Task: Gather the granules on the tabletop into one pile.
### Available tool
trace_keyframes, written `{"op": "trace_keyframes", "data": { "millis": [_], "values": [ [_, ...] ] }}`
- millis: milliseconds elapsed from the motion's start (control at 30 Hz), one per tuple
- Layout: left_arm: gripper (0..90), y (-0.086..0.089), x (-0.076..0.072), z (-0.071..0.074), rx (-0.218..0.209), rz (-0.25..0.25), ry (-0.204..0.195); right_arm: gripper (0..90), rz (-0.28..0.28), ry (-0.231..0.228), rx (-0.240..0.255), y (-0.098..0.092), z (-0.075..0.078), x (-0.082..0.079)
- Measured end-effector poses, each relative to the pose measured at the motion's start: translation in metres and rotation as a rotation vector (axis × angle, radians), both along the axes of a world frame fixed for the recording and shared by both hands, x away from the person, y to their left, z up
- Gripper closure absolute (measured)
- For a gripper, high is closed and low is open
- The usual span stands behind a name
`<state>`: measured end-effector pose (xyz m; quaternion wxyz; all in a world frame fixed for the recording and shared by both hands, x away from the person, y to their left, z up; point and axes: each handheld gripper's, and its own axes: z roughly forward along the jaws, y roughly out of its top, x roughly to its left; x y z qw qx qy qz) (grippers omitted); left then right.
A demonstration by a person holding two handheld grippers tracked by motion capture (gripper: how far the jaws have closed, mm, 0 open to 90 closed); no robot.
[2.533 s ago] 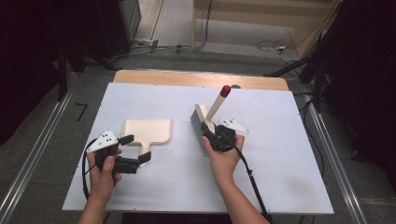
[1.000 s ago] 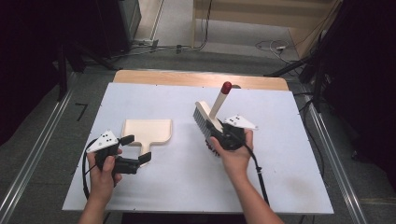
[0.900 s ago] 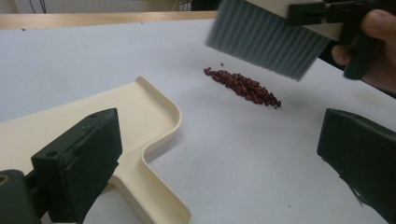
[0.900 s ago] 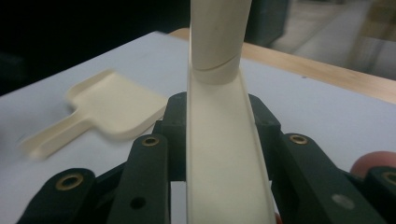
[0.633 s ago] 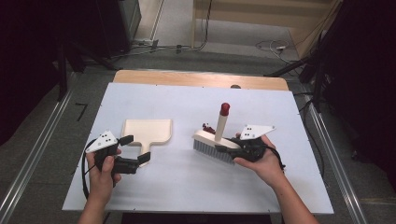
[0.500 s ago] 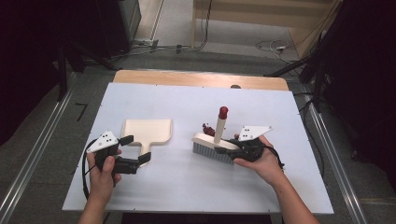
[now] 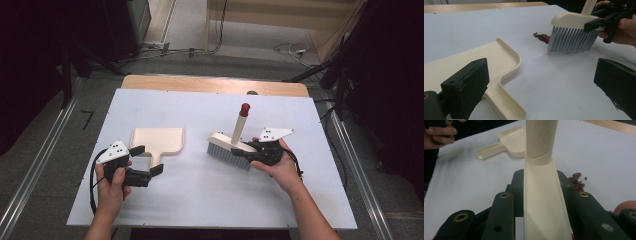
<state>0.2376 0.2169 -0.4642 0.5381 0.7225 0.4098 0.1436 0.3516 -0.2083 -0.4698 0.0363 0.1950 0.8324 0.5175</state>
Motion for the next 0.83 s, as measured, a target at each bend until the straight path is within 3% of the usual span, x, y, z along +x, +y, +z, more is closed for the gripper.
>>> {"op": "trace_keyframes", "data": {
  "millis": [200,400,600,700,833],
  "values": [
    [0.3,0.002,-0.001,0.001,0.004,0.012,-0.003,65.2,-0.069,-0.026,0.073,-0.012,0.024,-0.017],
    [0.3,0.007,-0.003,0.002,0.004,0.033,-0.019,65.2,-0.29,-0.083,0.112,-0.043,0.034,-0.031],
    [0.3,0.017,-0.006,0.002,-0.003,0.061,-0.032,65.1,-0.516,-0.057,0.156,-0.096,0.023,-0.046],
    [0.3,0.02,-0.006,0.002,-0.005,0.071,-0.03,65.2,-0.656,-0.027,0.134,-0.125,0.011,-0.049],
    [0.3,0.02,-0.006,0.002,0.0,0.073,-0.033,65.1,-0.735,0.019,0.172,-0.139,0.001,-0.047]
  ]
}}
